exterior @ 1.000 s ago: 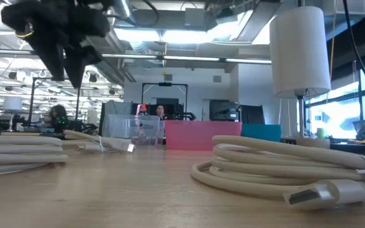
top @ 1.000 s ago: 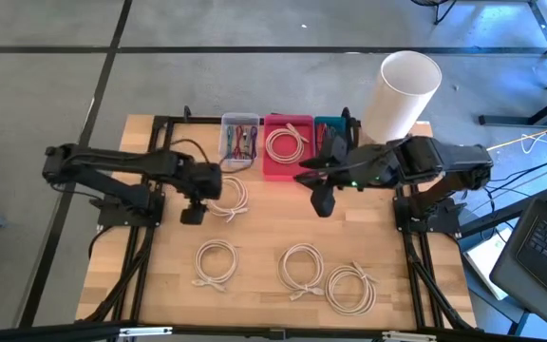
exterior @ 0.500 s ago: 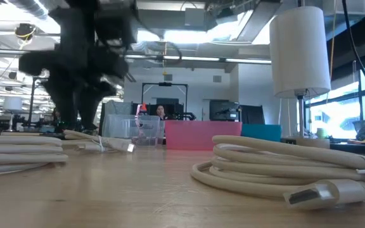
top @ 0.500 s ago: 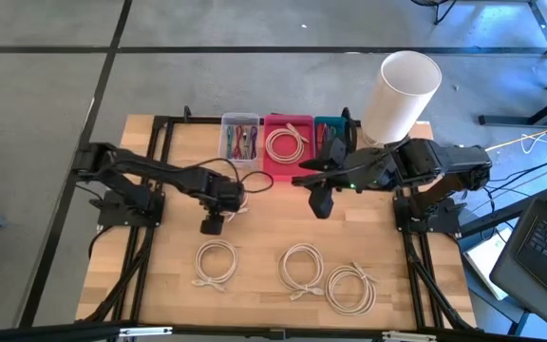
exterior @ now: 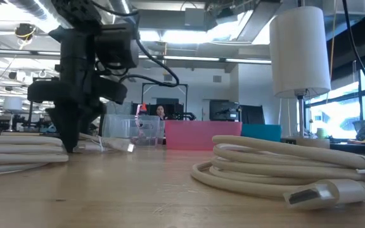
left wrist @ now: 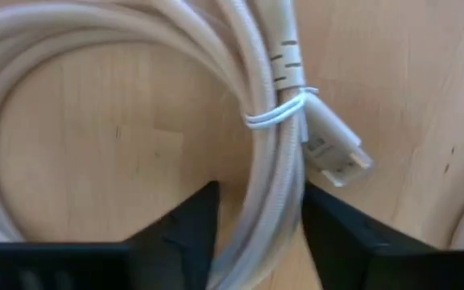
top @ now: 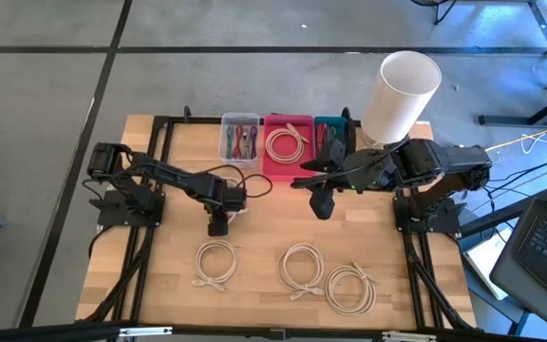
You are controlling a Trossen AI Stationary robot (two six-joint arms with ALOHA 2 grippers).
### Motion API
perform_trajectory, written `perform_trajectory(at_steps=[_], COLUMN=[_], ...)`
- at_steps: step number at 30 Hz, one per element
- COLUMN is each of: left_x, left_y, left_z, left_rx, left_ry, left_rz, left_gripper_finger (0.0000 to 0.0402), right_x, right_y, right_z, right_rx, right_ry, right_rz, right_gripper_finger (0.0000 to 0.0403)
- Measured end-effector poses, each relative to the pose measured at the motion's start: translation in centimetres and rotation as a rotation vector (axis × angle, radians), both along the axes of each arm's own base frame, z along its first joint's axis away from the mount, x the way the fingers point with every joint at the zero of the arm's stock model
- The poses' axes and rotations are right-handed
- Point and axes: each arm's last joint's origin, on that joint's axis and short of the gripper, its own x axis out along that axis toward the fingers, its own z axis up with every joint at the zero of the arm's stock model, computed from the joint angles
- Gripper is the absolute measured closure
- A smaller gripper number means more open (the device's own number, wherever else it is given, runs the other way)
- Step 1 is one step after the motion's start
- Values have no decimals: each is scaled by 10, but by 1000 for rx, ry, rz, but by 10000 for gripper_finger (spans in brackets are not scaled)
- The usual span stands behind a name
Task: Pick & Place USB Port
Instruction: Put the white USB cable into the red bin
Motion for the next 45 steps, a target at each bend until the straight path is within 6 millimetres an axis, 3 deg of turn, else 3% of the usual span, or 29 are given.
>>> perform_trajectory(at_steps=[5,6,14,19,24,28,31,34,41,45], left_x=[-4,-6,-26,-35,-30,-20,-14,-6,22,46], left_y=[0,-1,-14,-25,-31,-31,-20,0,58,95], left_z=[10,12,54,84,119,156,184,217,291,311], left_rx=[-17,-25,-78,-148,-267,-347,-325,-219,145,245], left_ry=[-43,-42,-156,-329,-664,-1028,-1269,-1342,-1100,-928], left_rz=[66,85,189,228,217,173,123,62,-65,-77], left_gripper_finger=[368,375,375,375,375,375,375,375,375,375], right_x=[-1,-1,-2,-2,-2,-2,-2,-2,-2,-6], right_y=[0,0,-1,-1,-1,-1,-1,-1,-1,2], right_z=[-1,-2,-3,-3,-3,-3,-3,-3,-3,-1], right_rx=[-11,-12,-15,-13,-13,3,12,25,31,-7], right_ry=[19,22,32,36,35,31,28,25,18,14], right_rz=[3,3,2,1,0,-10,-15,-23,-45,-62], right_gripper_finger=[217,217,217,217,217,217,217,217,217,217])
